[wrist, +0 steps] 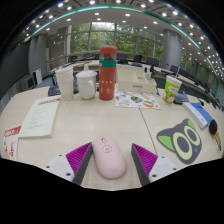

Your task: Arrange mouse

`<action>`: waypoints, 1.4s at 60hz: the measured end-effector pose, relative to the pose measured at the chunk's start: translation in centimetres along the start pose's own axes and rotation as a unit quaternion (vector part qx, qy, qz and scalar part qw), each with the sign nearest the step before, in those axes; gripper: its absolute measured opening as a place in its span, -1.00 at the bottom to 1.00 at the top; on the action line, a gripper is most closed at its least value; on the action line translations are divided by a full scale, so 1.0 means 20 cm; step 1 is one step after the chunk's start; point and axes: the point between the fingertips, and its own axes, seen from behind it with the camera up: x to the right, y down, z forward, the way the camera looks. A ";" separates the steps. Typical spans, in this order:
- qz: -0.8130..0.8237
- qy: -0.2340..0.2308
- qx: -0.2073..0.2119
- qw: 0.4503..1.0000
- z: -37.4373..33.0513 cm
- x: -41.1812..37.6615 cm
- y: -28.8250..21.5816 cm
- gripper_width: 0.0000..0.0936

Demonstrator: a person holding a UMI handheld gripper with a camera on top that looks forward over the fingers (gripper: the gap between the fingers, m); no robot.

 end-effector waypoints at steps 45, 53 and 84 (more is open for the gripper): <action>0.018 -0.080 0.099 0.992 -0.39 0.34 -0.65 -0.33; 0.025 -0.056 0.126 0.990 -0.44 0.76 -0.80 -0.33; 0.034 -0.051 0.006 0.998 0.14 1.31 -0.05 0.33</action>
